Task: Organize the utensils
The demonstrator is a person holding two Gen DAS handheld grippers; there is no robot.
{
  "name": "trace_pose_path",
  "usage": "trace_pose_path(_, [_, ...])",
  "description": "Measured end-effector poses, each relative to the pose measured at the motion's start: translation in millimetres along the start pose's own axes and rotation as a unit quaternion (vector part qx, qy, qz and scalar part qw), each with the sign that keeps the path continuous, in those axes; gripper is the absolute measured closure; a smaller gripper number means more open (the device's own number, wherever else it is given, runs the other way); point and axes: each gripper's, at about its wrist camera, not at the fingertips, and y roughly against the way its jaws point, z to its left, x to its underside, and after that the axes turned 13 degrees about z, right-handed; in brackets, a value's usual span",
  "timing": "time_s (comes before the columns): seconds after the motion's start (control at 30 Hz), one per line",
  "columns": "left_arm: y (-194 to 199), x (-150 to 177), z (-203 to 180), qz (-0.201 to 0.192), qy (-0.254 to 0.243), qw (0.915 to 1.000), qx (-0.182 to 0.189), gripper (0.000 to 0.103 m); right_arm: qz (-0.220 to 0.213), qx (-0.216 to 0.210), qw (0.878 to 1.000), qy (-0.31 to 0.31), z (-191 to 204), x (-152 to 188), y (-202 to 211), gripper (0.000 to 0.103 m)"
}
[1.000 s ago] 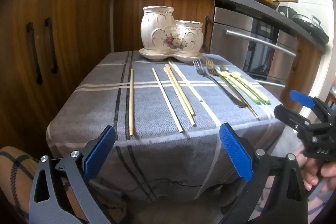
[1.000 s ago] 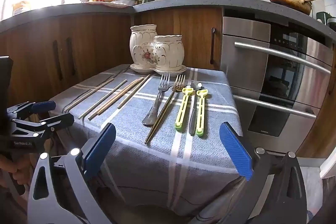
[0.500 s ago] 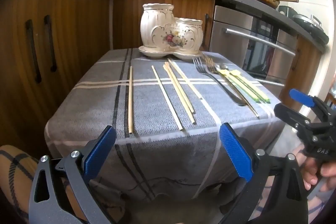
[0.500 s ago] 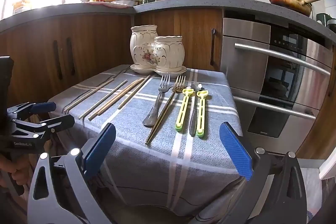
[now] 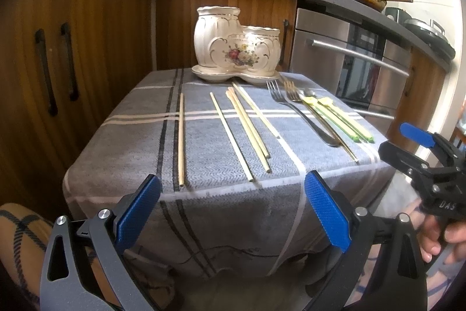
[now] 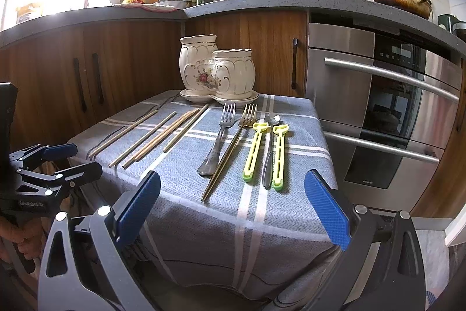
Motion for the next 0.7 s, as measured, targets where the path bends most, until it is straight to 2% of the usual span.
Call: trace_pose_path(0.7, [-1.2,0.3,-1.0,0.003,-0.004,1.0000,0.000,0.005,0.001,-0.001,1.000,0.002,0.4,-0.1,-1.2,0.006])
